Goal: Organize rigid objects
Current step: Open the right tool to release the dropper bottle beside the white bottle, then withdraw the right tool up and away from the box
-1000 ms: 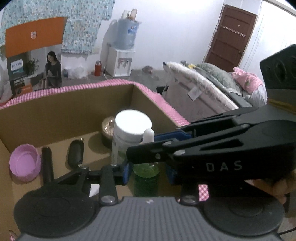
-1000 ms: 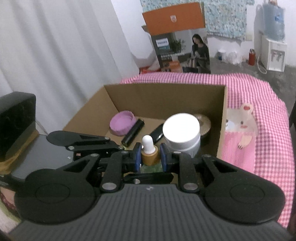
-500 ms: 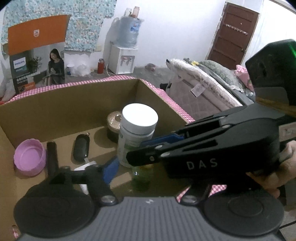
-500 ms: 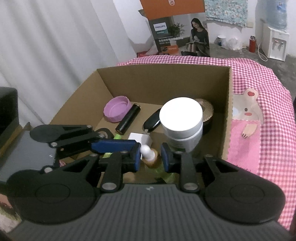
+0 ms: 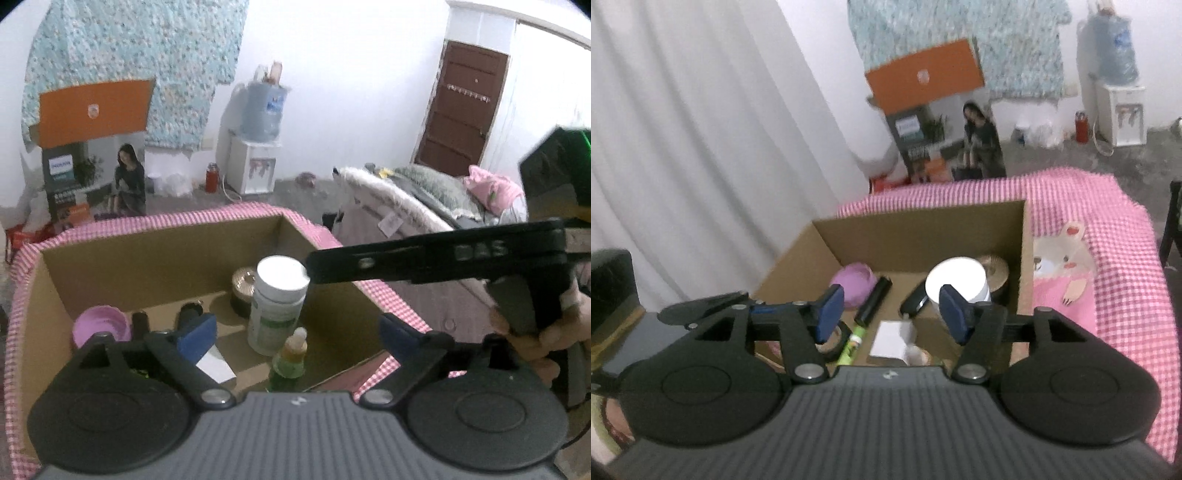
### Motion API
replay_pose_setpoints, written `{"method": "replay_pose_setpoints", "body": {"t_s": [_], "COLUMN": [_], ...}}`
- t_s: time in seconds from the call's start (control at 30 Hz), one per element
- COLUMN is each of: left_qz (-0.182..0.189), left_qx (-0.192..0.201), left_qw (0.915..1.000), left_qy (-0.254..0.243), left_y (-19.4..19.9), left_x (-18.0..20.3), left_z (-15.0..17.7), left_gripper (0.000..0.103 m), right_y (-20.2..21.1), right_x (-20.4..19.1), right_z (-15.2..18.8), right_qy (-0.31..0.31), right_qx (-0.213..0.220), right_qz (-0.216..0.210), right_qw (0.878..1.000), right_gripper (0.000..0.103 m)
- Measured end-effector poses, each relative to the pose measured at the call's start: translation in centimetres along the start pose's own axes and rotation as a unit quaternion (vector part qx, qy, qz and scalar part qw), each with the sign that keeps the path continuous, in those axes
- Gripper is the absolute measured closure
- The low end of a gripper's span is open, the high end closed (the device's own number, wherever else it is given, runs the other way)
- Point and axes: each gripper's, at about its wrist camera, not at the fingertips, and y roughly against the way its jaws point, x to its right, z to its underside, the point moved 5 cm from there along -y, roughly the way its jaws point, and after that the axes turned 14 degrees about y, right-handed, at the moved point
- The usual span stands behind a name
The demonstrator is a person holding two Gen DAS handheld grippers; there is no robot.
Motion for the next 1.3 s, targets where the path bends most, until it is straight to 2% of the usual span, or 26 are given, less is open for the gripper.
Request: {"method": "replay_pose_setpoints", "body": {"t_s": [0.3, 0.4, 0.53, 0.67, 0.8, 0.93, 1.07, 1.17, 1.3], "left_qz": [-0.037, -0.083, -0.150, -0.184, -0.206, -0.222, -0.238, -0.245, -0.245], "left_qx": [0.046, 0.057, 0.049, 0.046, 0.050, 0.055, 0.039, 0.045, 0.047], "left_qw": [0.9983, 0.9949, 0.9874, 0.9811, 0.9754, 0.9725, 0.9705, 0.9685, 0.9679], "left_qy": [-0.002, 0.000, 0.011, 0.036, 0.061, 0.044, -0.002, 0.007, 0.026], "left_y": [4.0, 4.8, 5.2, 5.6, 6.1, 6.1, 5.5, 5.4, 5.6], "left_x": [0.3, 0.3, -0.1, -0.4, -0.9, -0.6, -0.4, -0.7, -1.7], "left_z": [-0.1, 0.3, 0.5, 0.3, 0.6, 1.2, 1.4, 1.7, 1.9], "left_gripper": [0.000, 0.000, 0.000, 0.000, 0.000, 0.000, 0.000, 0.000, 0.000], "right_y": [6.1, 7.5, 8.1, 7.9, 7.6, 7.0, 6.4, 6.2, 5.9], "right_x": [-1.4, -2.1, -3.0, -4.0, -4.7, -5.2, -5.9, -6.1, -6.1], "right_z": [1.1, 2.3, 3.8, 4.9, 5.4, 5.5, 5.9, 5.9, 5.8], "right_qy": [-0.004, -0.012, -0.022, -0.019, -0.009, 0.012, 0.030, 0.036, 0.051], "right_qx": [0.065, 0.079, 0.076, 0.065, 0.056, 0.035, 0.014, 0.012, 0.012], "right_qz": [0.036, 0.055, 0.082, 0.103, 0.145, 0.198, 0.239, 0.267, 0.282], "right_qw": [0.997, 0.995, 0.993, 0.992, 0.988, 0.980, 0.971, 0.963, 0.958], "right_gripper": [0.021, 0.015, 0.001, 0.001, 0.001, 0.001, 0.001, 0.001, 0.001]}}
